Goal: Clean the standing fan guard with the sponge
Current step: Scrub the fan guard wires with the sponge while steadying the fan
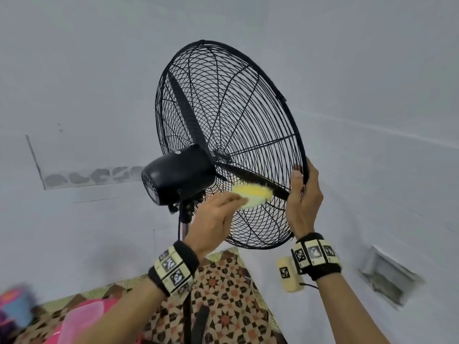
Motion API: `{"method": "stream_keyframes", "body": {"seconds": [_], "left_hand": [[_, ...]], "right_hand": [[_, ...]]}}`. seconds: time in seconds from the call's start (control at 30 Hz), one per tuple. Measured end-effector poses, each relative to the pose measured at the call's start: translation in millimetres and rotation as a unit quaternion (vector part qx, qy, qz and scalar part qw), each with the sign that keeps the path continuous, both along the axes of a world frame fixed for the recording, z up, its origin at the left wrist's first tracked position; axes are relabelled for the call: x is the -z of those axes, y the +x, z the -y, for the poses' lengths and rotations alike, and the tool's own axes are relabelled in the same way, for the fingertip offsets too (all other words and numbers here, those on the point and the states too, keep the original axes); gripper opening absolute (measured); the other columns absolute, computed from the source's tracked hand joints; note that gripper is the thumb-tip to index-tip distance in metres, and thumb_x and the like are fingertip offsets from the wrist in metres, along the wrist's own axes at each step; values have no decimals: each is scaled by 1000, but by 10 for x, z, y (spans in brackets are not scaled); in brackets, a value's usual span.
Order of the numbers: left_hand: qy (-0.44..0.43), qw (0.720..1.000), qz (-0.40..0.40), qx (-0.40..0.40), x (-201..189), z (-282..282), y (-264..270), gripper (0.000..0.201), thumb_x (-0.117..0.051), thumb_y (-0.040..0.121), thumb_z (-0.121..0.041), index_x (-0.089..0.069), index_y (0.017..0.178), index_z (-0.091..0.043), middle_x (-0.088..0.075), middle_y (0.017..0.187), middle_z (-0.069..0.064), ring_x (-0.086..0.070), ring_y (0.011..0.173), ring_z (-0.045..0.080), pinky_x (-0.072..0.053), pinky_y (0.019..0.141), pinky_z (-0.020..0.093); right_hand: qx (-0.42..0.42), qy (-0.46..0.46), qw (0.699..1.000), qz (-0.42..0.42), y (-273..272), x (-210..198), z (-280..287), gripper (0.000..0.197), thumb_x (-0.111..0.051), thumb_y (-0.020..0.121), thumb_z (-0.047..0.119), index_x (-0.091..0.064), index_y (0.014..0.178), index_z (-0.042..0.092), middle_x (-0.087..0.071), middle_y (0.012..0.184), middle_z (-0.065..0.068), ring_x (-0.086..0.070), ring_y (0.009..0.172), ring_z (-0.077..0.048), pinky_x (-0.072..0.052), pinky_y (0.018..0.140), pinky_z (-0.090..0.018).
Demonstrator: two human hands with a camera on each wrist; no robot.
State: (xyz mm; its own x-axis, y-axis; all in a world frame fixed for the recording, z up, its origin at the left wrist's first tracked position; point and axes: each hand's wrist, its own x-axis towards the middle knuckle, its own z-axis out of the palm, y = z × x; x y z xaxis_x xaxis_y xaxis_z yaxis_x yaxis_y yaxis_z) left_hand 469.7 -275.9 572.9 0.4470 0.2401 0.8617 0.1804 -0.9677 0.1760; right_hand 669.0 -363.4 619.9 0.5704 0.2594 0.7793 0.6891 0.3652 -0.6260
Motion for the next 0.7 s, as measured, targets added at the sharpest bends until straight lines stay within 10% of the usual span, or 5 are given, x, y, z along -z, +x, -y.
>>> {"method": "stream_keyframes", "body": {"seconds": [0.2,0.43,0.7], "left_hand": [[14,990,138,-33,-552,37,-34,28,-62,100,0,-74,125,-5,-72,117,10,-68,100,21,-59,85,29],[5,1000,-20,1,-65,286,74,32,-65,97,2,-74,125,-10,-73,116,5,-69,102,19,-62,85,44],[18,997,70,-35,-532,174,13,30,-63,98,2,-74,125,-7,-71,118,7,-68,103,21,-61,89,34]], "right_hand": [[-4,20,1000,3,-63,-28,-21,47,-47,105,42,-53,146,17,-65,136,3,-61,123,-10,-53,101,-35],[-5,21,1000,-21,-38,-13,14,49,-48,105,44,-53,146,18,-65,137,3,-61,124,-11,-53,103,-36],[-26,42,998,-41,-87,-7,-13,39,-47,107,33,-56,142,18,-68,131,3,-63,120,-8,-50,97,-19]]}}
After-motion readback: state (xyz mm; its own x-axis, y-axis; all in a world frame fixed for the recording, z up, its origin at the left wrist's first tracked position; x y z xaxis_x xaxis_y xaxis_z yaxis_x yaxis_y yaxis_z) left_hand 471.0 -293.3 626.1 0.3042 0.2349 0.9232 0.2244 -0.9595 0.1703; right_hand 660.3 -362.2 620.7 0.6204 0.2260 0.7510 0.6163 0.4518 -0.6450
